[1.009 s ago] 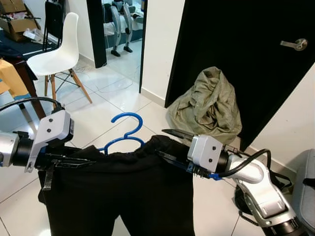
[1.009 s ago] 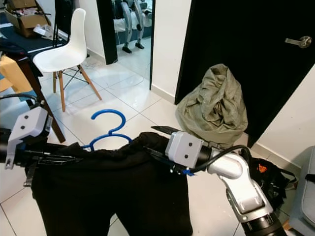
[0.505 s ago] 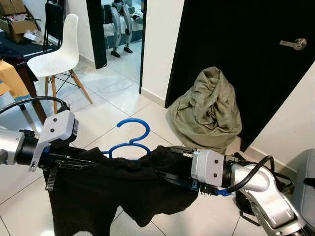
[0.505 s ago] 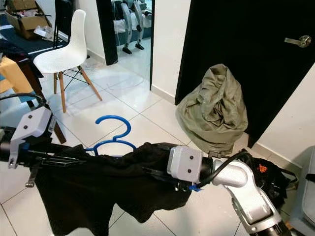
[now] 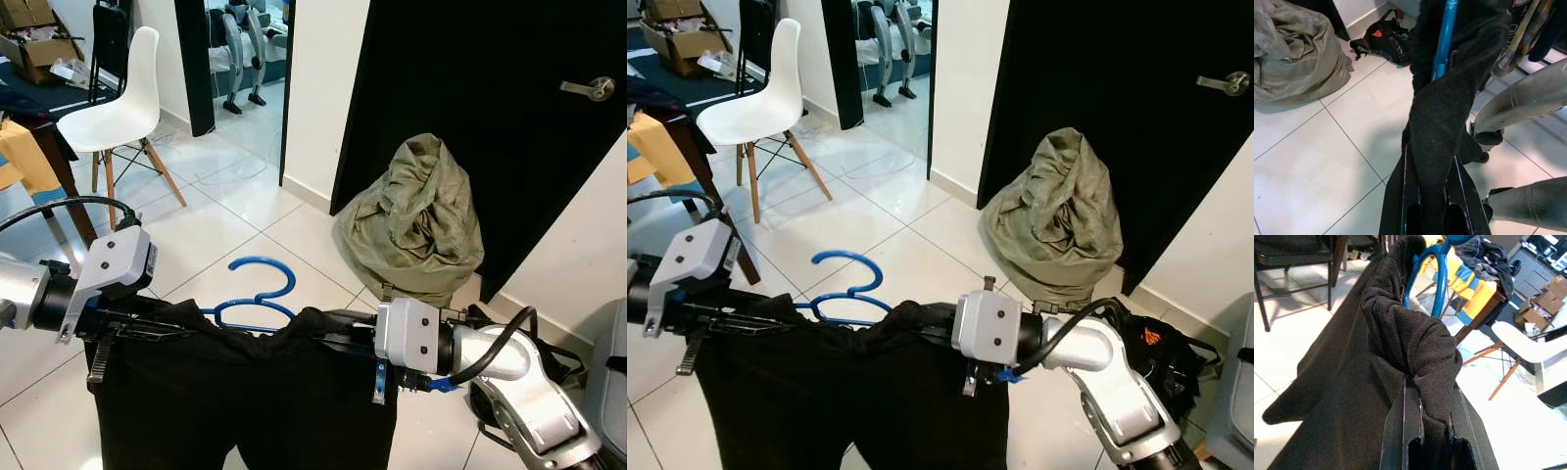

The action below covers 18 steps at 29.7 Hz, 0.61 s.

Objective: Hang hanger

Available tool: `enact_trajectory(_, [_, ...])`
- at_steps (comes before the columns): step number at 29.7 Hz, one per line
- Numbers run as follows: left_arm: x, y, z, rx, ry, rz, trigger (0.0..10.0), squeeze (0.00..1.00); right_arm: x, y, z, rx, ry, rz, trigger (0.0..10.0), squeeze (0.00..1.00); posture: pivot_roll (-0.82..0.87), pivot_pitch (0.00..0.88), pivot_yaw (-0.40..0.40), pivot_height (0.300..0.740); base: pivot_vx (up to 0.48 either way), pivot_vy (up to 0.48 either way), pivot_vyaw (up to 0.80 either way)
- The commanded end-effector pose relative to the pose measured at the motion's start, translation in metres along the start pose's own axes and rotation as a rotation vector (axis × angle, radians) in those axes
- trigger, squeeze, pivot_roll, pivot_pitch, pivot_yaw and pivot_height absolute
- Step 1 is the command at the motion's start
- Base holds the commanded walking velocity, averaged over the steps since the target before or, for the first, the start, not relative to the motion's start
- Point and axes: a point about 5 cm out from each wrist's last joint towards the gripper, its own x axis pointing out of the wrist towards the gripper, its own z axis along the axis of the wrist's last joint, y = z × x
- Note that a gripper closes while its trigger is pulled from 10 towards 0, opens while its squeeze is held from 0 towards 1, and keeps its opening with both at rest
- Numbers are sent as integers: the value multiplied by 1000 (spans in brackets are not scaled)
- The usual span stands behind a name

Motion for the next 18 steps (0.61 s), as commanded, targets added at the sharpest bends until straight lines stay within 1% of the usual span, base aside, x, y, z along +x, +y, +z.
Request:
enact_trajectory(1, [3,1,3,21,-12,-3,0,0,6,10,11,-4,-63,69,0,0,-17,215,-44,740,0,0,0])
enact_trajectory(5, [4,2,3,22,-14,3,0,0,5,11,11,2,-61,80,0,0,-18,213,-44,740,0,0,0])
enact_trajectory(6, [4,3,3,25,-18,15,667,0,4,12,10,8,-56,87,0,0,-18,212,-45,740,0,0,0])
enact_trajectory(10, [4,5,3,34,-18,36,667,0,4,13,8,12,-50,94,0,0,-17,211,-45,740,0,0,0])
enact_trajectory(11, [5,9,2,48,-12,78,10000,0,3,14,7,20,-45,100,0,0,-19,209,-48,740,0,0,0])
enact_trajectory(12, [5,9,2,48,-12,78,10000,0,3,14,7,20,-45,100,0,0,-19,209,-48,740,0,0,0])
enact_trajectory(13, [6,12,1,58,-7,110,10000,0,2,15,6,29,-41,101,0,0,-19,208,-49,740,0,0,0])
enact_trajectory(15, [6,12,1,58,-7,110,10000,0,2,15,6,29,-41,101,0,0,-19,208,-49,740,0,0,0])
enact_trajectory(16, [7,14,1,62,-6,138,10000,12,2,15,5,43,-35,89,0,0,-19,207,-51,740,0,0,0])
enact_trajectory(17, [7,14,1,62,-6,138,10000,12,2,15,5,43,-35,89,0,0,-19,207,-51,740,0,0,0])
enact_trajectory(18, [7,16,0,63,-5,156,10000,1000,1,13,4,55,-30,74,0,0,-19,206,-52,740,0,0,0])
